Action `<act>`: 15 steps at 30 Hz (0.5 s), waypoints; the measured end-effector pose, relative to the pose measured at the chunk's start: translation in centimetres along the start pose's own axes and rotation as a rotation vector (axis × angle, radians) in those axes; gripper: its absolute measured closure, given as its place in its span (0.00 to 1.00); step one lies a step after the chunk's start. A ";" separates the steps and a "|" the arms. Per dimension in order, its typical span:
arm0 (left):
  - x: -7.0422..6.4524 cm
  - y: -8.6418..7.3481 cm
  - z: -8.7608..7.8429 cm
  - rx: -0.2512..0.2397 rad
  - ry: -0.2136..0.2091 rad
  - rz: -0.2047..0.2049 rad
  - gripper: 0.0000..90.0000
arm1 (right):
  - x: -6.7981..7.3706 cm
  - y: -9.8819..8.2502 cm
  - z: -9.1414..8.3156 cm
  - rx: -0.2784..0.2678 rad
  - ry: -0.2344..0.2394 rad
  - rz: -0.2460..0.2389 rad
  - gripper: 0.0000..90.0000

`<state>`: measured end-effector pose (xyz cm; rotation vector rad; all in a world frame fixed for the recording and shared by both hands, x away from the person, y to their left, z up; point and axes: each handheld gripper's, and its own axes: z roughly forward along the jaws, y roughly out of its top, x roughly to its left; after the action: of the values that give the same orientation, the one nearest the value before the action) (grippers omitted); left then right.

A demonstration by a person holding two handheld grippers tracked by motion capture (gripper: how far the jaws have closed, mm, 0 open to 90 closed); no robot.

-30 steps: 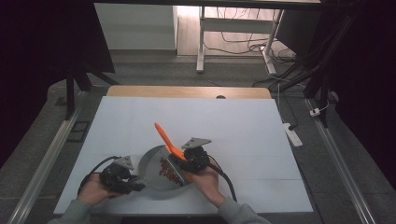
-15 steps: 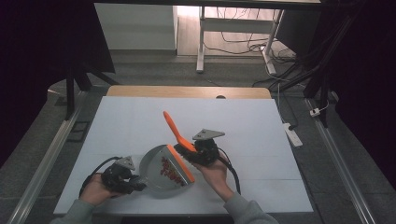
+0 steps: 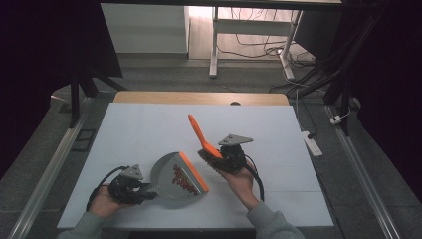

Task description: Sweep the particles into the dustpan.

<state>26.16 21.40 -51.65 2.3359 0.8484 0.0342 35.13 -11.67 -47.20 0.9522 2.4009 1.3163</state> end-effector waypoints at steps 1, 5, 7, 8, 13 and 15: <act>0.0 0.0 0.0 -0.004 0.001 -0.004 0.69 | -0.1 0.0 -0.1 0.000 -0.001 0.001 0.78; 0.2 0.0 0.1 -0.011 0.006 -0.015 0.69 | -0.5 -0.1 -0.6 -0.005 -0.008 0.002 0.78; 0.2 0.0 0.2 -0.018 0.016 -0.025 0.69 | -0.8 -0.2 -0.8 -0.008 -0.011 0.005 0.78; 0.2 0.0 0.1 -0.021 0.021 -0.032 0.69 | -0.9 -0.2 -0.9 -0.009 -0.009 0.007 0.78; 0.4 -0.1 -0.2 -0.059 0.018 -0.057 0.69 | -1.2 -0.3 -1.6 -0.025 0.003 -0.009 0.78; 0.5 -0.1 -0.3 -0.073 0.020 -0.066 0.69 | -1.3 -0.4 -1.9 -0.024 0.002 -0.018 0.78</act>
<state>26.37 21.92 -51.57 2.2413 0.9186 0.0598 35.03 -13.92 -46.55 0.9206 2.3841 1.3374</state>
